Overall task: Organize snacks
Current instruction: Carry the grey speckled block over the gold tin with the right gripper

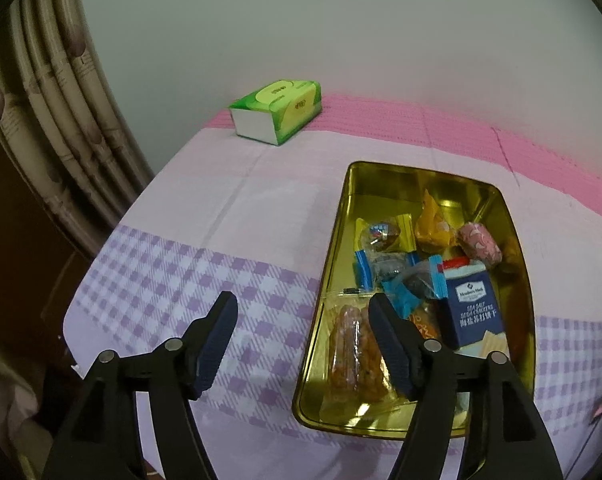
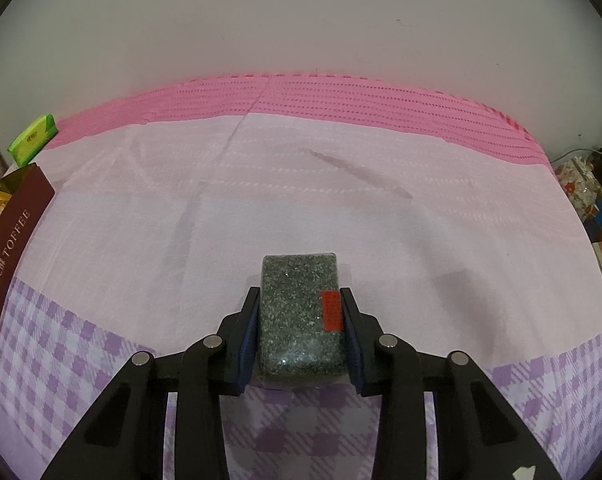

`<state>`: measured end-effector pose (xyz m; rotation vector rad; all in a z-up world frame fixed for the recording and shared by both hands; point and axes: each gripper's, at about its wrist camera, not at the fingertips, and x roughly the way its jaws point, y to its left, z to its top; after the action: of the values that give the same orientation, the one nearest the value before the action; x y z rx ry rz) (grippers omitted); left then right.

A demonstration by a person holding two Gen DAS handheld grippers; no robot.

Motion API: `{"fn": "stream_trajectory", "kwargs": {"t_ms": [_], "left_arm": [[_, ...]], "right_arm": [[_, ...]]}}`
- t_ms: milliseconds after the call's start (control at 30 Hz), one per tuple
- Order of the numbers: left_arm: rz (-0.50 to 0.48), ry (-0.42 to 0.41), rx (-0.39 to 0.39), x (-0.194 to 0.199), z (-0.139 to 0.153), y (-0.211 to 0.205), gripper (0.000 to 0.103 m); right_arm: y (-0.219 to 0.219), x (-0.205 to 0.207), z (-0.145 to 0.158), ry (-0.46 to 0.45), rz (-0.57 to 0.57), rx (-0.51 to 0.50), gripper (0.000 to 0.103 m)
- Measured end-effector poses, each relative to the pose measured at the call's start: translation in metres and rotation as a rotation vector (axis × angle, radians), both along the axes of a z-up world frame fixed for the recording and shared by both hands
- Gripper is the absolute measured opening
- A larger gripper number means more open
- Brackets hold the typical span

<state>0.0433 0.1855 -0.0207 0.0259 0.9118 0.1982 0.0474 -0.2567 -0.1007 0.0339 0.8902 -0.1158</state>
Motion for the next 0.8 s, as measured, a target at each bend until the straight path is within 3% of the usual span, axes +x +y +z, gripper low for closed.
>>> {"fn": "stream_trajectory", "kwargs": {"t_ms": [233, 800], "left_arm": [[0.032, -0.011, 0.007, 0.000, 0.003, 0.005, 0.072], [0.091, -0.009, -0.037, -0.001, 0.005, 0.021, 0.074]], "right_arm": [[0.023, 0.001, 0.010, -0.008, 0.010, 0.001, 0.034], [0.159, 0.011, 0.064, -0.060, 0.278, 0.123, 0.034]]}}
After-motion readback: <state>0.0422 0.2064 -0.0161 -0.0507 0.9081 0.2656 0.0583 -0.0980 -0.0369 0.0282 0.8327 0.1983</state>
